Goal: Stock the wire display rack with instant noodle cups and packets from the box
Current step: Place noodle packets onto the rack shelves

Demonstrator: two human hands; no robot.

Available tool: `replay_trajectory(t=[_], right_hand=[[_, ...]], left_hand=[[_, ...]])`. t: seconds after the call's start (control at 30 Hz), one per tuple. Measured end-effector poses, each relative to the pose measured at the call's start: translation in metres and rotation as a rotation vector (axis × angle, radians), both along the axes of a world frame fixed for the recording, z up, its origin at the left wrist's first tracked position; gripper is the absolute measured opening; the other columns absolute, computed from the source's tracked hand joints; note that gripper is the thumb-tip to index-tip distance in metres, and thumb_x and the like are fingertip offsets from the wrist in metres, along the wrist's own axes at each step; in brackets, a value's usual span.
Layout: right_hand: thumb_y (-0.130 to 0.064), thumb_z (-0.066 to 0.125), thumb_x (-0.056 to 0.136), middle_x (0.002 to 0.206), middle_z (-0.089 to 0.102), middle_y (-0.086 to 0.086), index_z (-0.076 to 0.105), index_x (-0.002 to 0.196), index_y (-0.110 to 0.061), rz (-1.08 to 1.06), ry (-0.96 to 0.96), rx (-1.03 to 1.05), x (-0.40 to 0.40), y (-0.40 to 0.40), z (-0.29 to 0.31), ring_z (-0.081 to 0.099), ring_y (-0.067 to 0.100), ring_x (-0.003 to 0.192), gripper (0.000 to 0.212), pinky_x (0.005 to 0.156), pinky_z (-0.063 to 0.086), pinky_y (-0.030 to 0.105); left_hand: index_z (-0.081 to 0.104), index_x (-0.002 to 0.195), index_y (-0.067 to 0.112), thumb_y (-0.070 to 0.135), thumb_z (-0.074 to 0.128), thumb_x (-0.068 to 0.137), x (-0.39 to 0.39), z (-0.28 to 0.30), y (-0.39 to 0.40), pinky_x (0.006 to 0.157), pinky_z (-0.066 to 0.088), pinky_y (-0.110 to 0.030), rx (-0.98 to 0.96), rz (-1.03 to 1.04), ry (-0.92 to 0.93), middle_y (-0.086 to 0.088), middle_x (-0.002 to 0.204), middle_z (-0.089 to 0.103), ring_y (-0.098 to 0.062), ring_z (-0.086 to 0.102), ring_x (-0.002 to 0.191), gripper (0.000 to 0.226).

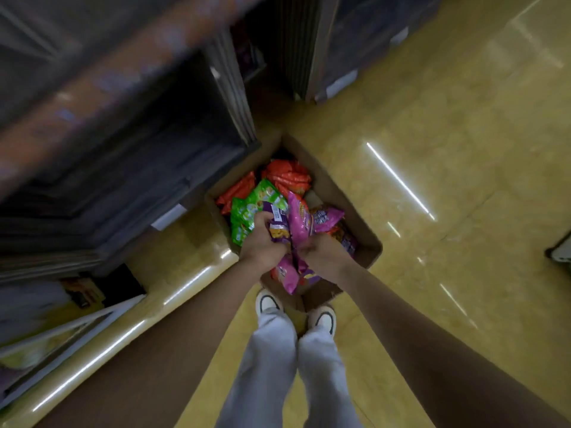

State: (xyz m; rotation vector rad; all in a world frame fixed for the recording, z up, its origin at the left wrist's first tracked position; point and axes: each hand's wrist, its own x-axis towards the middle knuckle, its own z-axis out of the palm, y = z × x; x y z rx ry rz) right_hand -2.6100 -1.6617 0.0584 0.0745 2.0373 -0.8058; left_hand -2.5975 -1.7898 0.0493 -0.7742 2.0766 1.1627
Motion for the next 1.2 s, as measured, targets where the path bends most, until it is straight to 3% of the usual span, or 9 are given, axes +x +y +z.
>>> replay_trajectory(t=[0.17, 0.23, 0.33, 0.53, 0.7, 0.77, 0.87, 1.07, 1.2], right_hand=[[-0.006, 0.053, 0.085, 0.071, 0.050, 0.009, 0.057, 0.074, -0.003, -0.201, 0.002, -0.138, -0.003, -0.002, 0.106, 0.045, 0.020, 0.070, 0.012, 0.057, 0.032, 0.030], [0.000, 0.056, 0.078, 0.063, 0.047, 0.007, 0.054, 0.066, -0.004, -0.213, 0.002, -0.242, 0.000, -0.002, 0.139, 0.042, 0.016, 0.062, 0.013, 0.054, 0.033, 0.025], [-0.004, 0.065, 0.071, 0.075, 0.052, 0.007, 0.062, 0.076, 0.002, -0.111, 0.064, -0.265, 0.008, -0.004, 0.176, 0.049, 0.012, 0.068, 0.008, 0.055, 0.037, 0.015], [-0.046, 0.077, 0.070, 0.119, 0.033, 0.002, 0.053, 0.128, -0.016, 0.150, 0.245, -0.194, 0.020, 0.018, 0.240, 0.035, 0.014, 0.119, 0.070, 0.104, 0.032, 0.024], [-0.033, 0.078, 0.074, 0.111, 0.044, 0.009, 0.062, 0.112, -0.005, 0.245, 0.608, -0.109, 0.037, 0.042, 0.295, 0.048, 0.024, 0.111, 0.050, 0.085, 0.035, 0.022], [-0.029, 0.075, 0.077, 0.093, 0.045, 0.006, 0.068, 0.095, -0.003, 0.187, 0.723, -0.130, 0.042, 0.053, 0.318, 0.054, 0.028, 0.095, 0.033, 0.069, 0.029, 0.022], [-0.029, 0.072, 0.081, 0.080, 0.044, 0.003, 0.065, 0.076, -0.007, 0.081, 0.754, -0.238, 0.045, 0.067, 0.354, 0.050, 0.022, 0.081, 0.023, 0.067, 0.028, 0.025], [-0.016, 0.063, 0.088, 0.080, 0.068, 0.001, 0.064, 0.079, -0.022, -0.099, 0.590, -0.596, 0.053, 0.087, 0.437, 0.064, 0.020, 0.080, 0.011, 0.077, 0.052, 0.032], [-0.008, 0.057, 0.090, 0.067, 0.072, -0.001, 0.067, 0.089, -0.013, -0.136, 0.485, -0.867, 0.061, 0.100, 0.483, 0.068, 0.012, 0.063, 0.011, 0.067, 0.055, 0.025]], left_hand=[[0.049, 0.100, 0.028, 0.008, 0.064, 0.078, -0.012, 0.109, -0.006, 0.067, 0.053, -0.027, 0.006, -0.046, 0.002, -0.003, 0.088, 0.059, -0.019, 0.061, 0.069, 0.033], [0.050, 0.097, 0.023, 0.003, 0.060, 0.080, -0.014, 0.144, -0.005, 0.051, 0.054, -0.022, 0.027, -0.003, 0.009, -0.001, 0.076, 0.054, -0.015, 0.057, 0.051, 0.029], [0.051, 0.095, 0.019, 0.002, 0.061, 0.078, -0.009, 0.187, -0.004, 0.030, 0.038, -0.014, 0.016, 0.045, 0.052, 0.003, 0.073, 0.048, -0.010, 0.048, 0.057, 0.026], [0.054, 0.067, 0.014, 0.001, 0.062, 0.073, 0.010, 0.253, 0.011, 0.064, 0.058, -0.038, -0.019, 0.163, 0.132, -0.007, 0.066, 0.056, -0.024, 0.060, 0.066, 0.017], [0.061, 0.074, 0.007, 0.013, 0.058, 0.074, 0.033, 0.312, 0.042, 0.037, 0.035, -0.017, -0.020, 0.216, 0.253, -0.008, 0.055, 0.056, -0.018, 0.049, 0.039, 0.006], [0.056, 0.070, 0.014, 0.020, 0.056, 0.077, 0.041, 0.336, 0.051, 0.040, 0.025, -0.018, -0.056, 0.202, 0.345, -0.004, 0.051, 0.047, -0.018, 0.040, 0.042, 0.010], [0.055, 0.090, 0.017, 0.027, 0.052, 0.090, 0.053, 0.373, 0.058, 0.042, 0.030, -0.020, 0.050, 0.265, 0.486, -0.004, 0.060, 0.053, -0.016, 0.044, 0.047, 0.010], [0.051, 0.101, 0.018, 0.049, 0.054, 0.087, 0.083, 0.432, 0.050, 0.073, 0.051, -0.031, 0.066, 0.616, 0.780, -0.006, 0.106, 0.057, -0.018, 0.061, 0.085, 0.034], [0.053, 0.124, 0.003, 0.050, 0.042, 0.095, 0.108, 0.469, 0.040, 0.097, 0.044, -0.043, 0.244, 0.779, 0.811, -0.017, 0.119, 0.055, -0.029, 0.054, 0.112, 0.057]])
